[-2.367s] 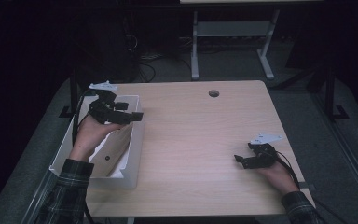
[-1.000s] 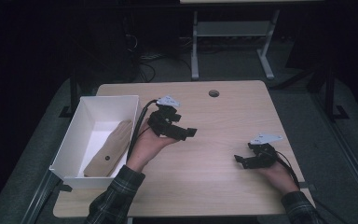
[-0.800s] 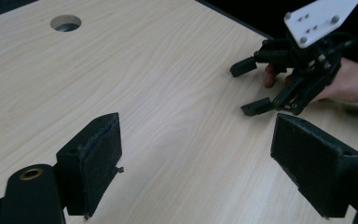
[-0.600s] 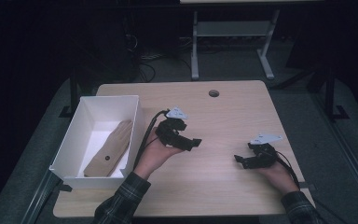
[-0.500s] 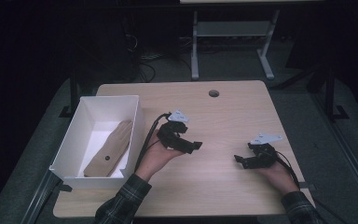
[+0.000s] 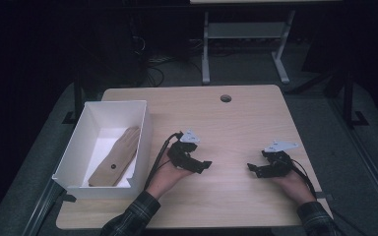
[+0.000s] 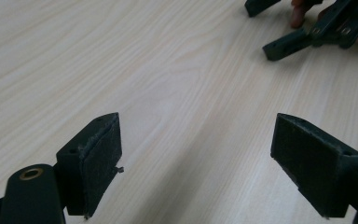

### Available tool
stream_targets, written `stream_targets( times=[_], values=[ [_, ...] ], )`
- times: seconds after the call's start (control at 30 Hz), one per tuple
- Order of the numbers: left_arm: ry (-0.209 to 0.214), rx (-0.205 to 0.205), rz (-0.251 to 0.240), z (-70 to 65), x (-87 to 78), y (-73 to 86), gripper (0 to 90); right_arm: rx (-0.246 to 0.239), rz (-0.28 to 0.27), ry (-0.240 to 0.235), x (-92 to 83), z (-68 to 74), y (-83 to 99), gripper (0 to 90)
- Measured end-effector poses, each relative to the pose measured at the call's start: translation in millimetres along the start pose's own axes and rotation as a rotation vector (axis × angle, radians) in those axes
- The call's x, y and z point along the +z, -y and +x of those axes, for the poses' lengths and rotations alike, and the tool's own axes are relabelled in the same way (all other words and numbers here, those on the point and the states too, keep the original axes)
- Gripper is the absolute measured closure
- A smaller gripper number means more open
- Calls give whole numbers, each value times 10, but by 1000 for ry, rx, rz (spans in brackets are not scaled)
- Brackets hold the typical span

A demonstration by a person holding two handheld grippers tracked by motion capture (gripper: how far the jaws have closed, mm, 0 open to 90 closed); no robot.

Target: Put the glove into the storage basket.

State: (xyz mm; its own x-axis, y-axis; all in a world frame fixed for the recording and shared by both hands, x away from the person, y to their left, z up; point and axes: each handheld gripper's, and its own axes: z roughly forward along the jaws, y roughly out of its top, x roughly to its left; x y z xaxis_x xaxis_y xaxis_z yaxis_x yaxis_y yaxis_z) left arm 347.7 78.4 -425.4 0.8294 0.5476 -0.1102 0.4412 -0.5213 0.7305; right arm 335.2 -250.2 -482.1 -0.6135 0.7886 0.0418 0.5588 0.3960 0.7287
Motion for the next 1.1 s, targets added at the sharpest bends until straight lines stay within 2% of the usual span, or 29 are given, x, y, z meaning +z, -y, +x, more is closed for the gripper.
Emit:
stream_targets(
  times=[0.43,0.6,0.7,0.8,0.9,1.1],
  values=[
    [-16,19,54,6,140,274,156,0,0,0,0,0,0,186],
    [-44,69,88,-26,217,348,139,0,0,0,0,1,0,186],
    [-48,70,93,-23,253,402,134,0,0,0,0,0,0,186],
    [-61,99,70,-35,261,441,123,-2,0,-2,0,1,0,186],
    [-49,107,29,-34,269,485,122,0,-3,-2,1,3,0,186],
    [-43,112,30,-37,269,485,123,0,-2,-3,1,3,0,186]
  ],
)
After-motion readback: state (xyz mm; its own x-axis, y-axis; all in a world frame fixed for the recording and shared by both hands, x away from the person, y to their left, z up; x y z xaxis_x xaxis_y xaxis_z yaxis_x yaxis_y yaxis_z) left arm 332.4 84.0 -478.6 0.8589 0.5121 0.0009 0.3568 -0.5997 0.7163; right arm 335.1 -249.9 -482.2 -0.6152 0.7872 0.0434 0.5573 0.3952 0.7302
